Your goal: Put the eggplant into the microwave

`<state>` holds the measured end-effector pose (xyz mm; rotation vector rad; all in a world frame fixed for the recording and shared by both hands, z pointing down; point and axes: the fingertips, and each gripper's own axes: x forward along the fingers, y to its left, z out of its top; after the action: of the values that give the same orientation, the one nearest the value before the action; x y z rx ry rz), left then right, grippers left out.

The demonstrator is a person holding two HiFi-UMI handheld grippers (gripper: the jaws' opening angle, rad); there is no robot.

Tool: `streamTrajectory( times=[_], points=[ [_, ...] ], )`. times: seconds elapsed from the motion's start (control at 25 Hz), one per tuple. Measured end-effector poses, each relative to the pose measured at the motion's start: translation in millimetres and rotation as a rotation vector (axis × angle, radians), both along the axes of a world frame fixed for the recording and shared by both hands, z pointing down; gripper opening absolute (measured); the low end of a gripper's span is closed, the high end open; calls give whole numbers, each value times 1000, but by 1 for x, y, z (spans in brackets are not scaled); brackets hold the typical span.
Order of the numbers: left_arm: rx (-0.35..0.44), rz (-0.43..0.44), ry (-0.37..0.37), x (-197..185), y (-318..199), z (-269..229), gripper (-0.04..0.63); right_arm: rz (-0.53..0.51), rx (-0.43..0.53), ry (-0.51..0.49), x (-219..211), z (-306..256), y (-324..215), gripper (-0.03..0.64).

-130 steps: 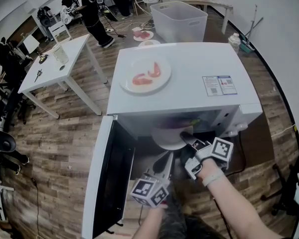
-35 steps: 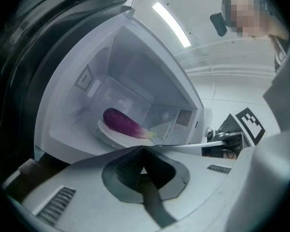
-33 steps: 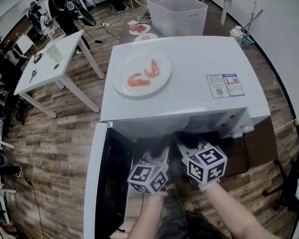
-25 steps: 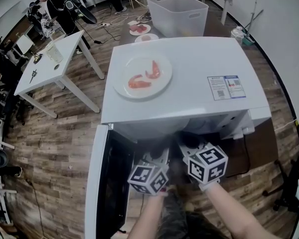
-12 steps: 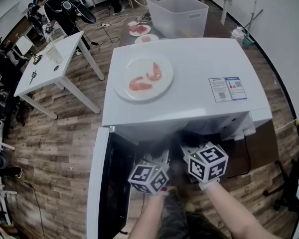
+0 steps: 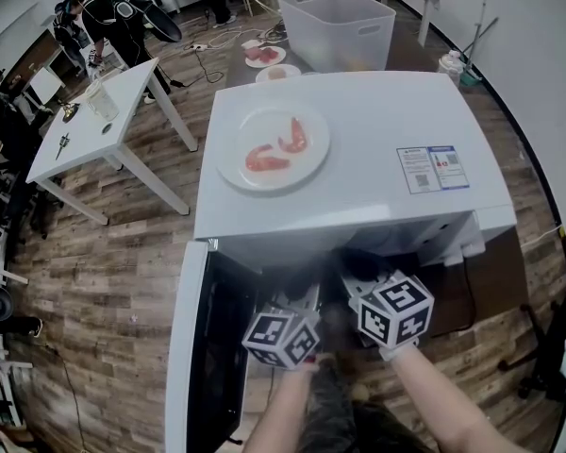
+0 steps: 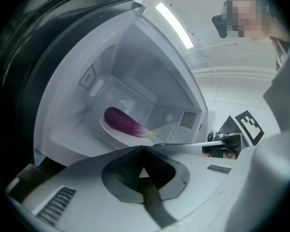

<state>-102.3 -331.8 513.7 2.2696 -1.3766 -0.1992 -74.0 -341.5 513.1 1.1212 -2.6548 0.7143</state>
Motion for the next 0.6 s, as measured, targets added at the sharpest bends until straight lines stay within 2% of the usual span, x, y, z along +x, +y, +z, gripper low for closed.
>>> streamTrajectory(
  times=[0.2, 0.36, 0.6],
  points=[
    [6, -2, 0, 2, 5, -2, 0, -23, -11, -54, -2, -2, 8, 2],
    [15, -2, -9, 5, 12, -4, 0, -3, -33, -75, 6, 1, 13, 0],
    [12, -6, -20, 4, 27, -8, 0, -9, -1, -24, 16, -3, 25, 0]
  ],
)
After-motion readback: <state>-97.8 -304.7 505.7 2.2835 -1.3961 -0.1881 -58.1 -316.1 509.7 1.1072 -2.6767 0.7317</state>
